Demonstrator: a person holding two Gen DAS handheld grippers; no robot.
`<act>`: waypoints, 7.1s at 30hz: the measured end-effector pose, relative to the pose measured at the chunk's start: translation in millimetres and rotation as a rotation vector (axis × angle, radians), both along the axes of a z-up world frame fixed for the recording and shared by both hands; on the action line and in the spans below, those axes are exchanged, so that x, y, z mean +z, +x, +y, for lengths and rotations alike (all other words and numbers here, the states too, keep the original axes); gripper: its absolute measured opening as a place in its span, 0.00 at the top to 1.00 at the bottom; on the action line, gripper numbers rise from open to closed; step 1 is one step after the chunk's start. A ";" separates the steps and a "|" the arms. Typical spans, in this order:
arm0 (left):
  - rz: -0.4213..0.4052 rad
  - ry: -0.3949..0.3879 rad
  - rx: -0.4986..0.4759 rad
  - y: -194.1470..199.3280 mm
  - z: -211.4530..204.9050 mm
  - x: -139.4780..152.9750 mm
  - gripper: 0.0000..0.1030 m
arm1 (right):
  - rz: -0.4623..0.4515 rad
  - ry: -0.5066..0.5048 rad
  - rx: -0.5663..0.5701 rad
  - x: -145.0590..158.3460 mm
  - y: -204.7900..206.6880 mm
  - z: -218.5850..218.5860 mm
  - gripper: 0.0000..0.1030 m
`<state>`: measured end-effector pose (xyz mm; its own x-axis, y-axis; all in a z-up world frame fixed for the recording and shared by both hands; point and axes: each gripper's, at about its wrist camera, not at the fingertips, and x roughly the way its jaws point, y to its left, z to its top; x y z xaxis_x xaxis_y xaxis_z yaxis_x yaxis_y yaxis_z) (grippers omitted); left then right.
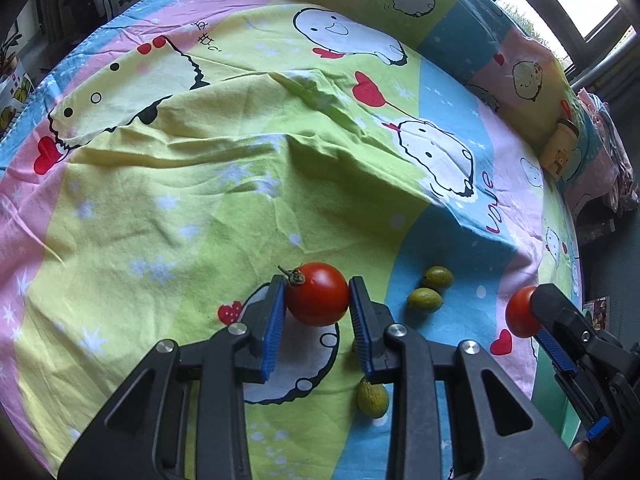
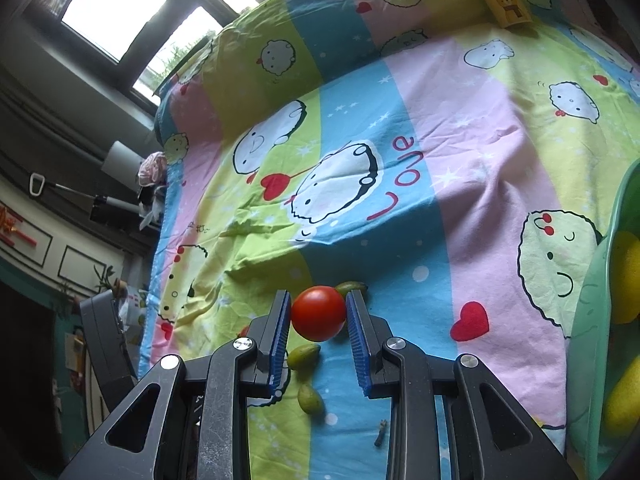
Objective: Organize fruits
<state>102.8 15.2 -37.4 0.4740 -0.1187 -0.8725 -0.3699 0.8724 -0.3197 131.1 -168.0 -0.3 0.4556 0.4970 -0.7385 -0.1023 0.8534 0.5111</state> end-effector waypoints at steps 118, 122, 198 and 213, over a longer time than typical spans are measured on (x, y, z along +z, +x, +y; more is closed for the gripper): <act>-0.263 -0.012 -0.190 -37.0 -13.2 72.5 0.35 | -0.136 -0.153 -0.278 54.0 -45.9 -103.7 0.43; -0.214 0.004 -0.169 -36.2 -4.5 61.7 0.35 | -0.104 -0.100 -0.182 42.4 -31.6 -77.0 0.43; -0.050 -0.125 -0.281 -4.0 -29.1 2.1 0.82 | 0.086 -0.151 0.082 -43.6 22.8 35.9 0.79; -0.312 -0.181 -0.397 -32.2 -65.2 67.3 0.81 | -0.076 -0.037 -0.062 21.1 -15.4 -29.3 0.79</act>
<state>70.7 -50.0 29.9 0.5955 -0.4772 -0.6463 0.1135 0.8464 -0.5203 115.7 -197.3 20.8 0.5403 0.4392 -0.7177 -0.0864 0.8774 0.4719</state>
